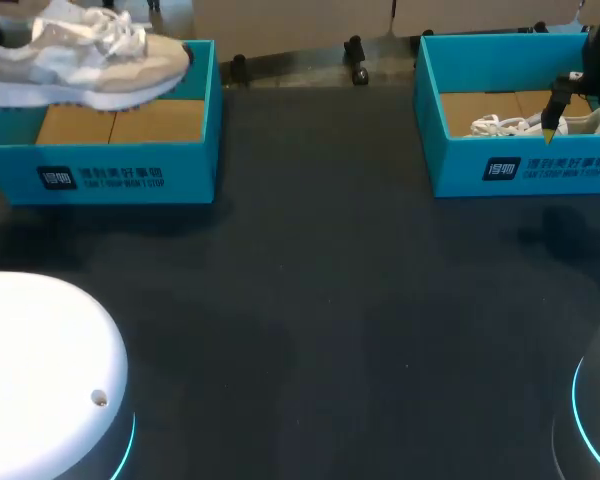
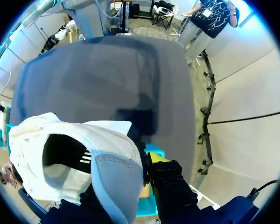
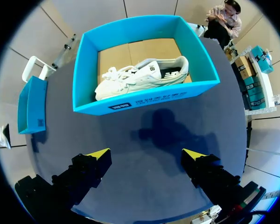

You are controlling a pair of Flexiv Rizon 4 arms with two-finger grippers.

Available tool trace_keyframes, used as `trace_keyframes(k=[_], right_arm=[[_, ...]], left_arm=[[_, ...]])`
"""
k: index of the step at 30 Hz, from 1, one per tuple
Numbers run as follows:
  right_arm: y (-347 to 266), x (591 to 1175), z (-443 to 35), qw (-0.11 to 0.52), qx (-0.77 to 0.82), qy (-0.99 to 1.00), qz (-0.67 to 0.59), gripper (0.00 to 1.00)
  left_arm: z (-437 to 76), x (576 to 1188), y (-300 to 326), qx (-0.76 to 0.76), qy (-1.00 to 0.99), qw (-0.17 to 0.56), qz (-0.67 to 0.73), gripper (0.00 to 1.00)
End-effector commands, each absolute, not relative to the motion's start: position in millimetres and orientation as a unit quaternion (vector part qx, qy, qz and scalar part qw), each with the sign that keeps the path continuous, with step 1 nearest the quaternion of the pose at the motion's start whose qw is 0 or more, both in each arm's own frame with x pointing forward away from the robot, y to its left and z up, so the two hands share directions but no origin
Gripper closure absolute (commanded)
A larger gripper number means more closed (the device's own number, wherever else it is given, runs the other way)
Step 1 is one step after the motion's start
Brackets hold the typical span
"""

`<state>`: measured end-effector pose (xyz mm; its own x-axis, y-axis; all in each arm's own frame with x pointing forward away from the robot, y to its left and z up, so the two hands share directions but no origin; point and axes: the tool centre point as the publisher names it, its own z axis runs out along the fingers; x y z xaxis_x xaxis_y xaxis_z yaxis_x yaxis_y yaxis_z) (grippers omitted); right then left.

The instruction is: Take the shoe out of the shoebox, open the shoe tongue, remove and reinsert the insole, then place the shoe into the shoebox

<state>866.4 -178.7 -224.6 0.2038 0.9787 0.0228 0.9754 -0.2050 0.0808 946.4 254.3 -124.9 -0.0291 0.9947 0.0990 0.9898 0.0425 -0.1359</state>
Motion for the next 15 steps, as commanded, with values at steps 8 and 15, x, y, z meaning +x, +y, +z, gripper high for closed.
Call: trace_keyframes(k=[8, 15], right_arm=[[-178.9, 866.4, -225.0, 0.024, 0.775, 0.630, 0.035, 0.00], [-178.9, 866.4, -225.0, 0.024, 0.775, 0.630, 0.035, 0.00]], left_arm=[[-118.9, 867.2, 228.7, -0.707, -0.700, -0.019, -0.096, 1.00], [-118.9, 867.2, 228.7, -0.707, -0.700, -0.019, -0.096, 1.00]])
